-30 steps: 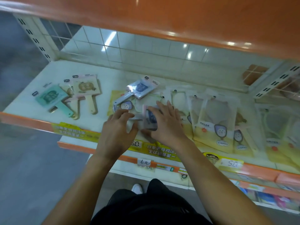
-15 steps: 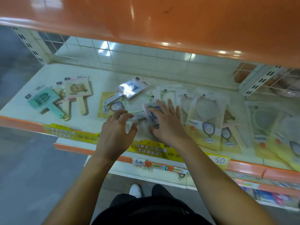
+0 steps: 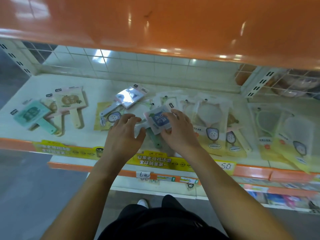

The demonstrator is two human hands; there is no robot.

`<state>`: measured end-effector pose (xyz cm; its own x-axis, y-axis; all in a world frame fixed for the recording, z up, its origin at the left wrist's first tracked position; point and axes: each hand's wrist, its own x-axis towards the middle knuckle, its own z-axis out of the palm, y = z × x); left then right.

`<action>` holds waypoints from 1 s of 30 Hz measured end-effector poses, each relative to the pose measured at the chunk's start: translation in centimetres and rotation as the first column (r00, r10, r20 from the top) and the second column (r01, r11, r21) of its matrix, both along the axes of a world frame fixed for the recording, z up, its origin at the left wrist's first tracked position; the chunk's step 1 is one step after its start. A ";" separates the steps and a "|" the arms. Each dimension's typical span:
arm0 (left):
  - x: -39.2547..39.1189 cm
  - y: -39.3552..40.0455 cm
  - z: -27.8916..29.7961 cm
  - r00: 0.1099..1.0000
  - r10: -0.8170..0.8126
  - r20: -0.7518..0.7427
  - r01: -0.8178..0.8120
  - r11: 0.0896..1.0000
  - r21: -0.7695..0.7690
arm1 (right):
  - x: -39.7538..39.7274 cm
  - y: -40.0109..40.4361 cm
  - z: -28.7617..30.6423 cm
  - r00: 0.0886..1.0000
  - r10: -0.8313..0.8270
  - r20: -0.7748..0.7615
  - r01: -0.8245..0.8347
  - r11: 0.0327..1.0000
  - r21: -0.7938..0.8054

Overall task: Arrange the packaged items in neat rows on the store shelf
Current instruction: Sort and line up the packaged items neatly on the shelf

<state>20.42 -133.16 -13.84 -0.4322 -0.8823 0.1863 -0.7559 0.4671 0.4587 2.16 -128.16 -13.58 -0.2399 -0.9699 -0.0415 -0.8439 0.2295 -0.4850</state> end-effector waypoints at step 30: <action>-2.3 -0.3 0.5 0.989 -0.049 0.136 0.044 0.998 0.045 | -1.6 0.6 0.3 0.998 -0.019 0.052 0.019 1.000 0.010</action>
